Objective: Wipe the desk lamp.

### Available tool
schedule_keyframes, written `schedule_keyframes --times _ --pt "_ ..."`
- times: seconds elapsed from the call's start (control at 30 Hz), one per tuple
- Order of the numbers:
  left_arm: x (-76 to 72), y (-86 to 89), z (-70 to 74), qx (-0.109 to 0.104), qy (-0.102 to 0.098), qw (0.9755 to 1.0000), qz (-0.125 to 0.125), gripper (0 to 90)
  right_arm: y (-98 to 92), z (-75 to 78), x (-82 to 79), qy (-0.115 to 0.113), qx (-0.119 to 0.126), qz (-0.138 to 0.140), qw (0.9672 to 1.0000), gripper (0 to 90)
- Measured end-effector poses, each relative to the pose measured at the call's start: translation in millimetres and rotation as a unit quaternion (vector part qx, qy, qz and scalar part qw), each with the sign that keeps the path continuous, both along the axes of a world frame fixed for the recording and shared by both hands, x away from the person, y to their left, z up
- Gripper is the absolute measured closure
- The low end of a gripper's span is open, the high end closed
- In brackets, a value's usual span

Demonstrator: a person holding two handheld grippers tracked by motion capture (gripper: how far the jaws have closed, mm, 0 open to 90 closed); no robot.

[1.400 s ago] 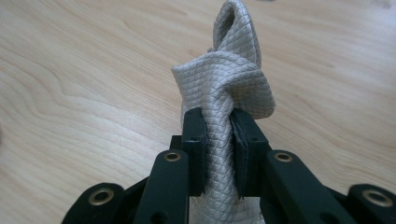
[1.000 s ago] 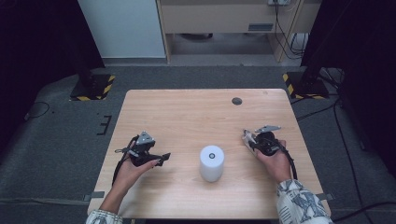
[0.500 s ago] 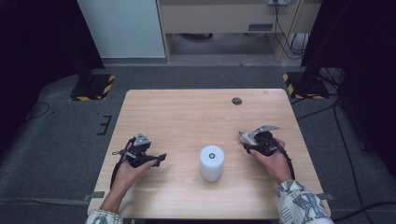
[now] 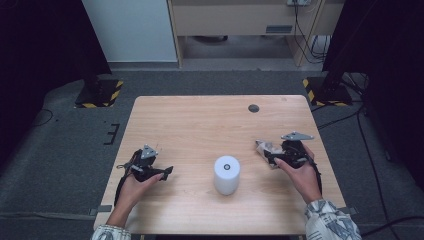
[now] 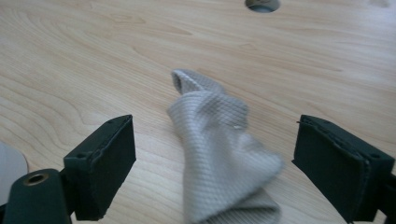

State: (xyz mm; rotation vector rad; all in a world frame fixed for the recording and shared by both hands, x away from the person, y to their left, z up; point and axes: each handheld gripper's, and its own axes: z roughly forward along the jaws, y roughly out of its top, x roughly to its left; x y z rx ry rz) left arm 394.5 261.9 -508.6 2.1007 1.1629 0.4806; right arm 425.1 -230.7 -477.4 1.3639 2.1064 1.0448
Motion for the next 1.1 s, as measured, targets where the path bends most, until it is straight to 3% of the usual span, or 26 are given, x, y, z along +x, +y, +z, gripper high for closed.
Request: schedule_keyframes --times 0.03,0.27,0.5,0.6,0.83,1.1 --pt "0.3 2.0 -1.5 0.007 0.001 0.9999 0.01 3.5 -8.0 3.2 -6.4 -0.012 0.001 -0.005 0.9999 10.4" --pt "3.6 11.8 -9.1 0.026 0.021 0.9989 0.033 3.4 -36.4 -0.8 -26.2 -0.021 0.002 -0.035 0.9992 9.0" --pt "4.4 7.4 -17.6 0.045 0.038 0.998 0.023 3.3 -63.0 -25.2 -46.2 0.002 -0.001 -0.077 0.997 9.1" --pt "4.9 8.0 -20.7 0.033 0.043 0.9983 0.023 1.8 -71.0 -39.3 -50.0 0.018 0.003 -0.092 0.9956 9.9" --pt "5.1 7.5 -25.0 0.02 0.028 0.9992 0.023 0.0 -68.9 -55.3 -46.5 0.051 -0.003 -0.083 0.9952 9.9" --pt "3.1 8.8 -28.5 0.01 0.009 0.9996 0.026 0.0 -61.6 -61.1 -47.7 0.033 -0.033 -0.077 0.9959 8.4"
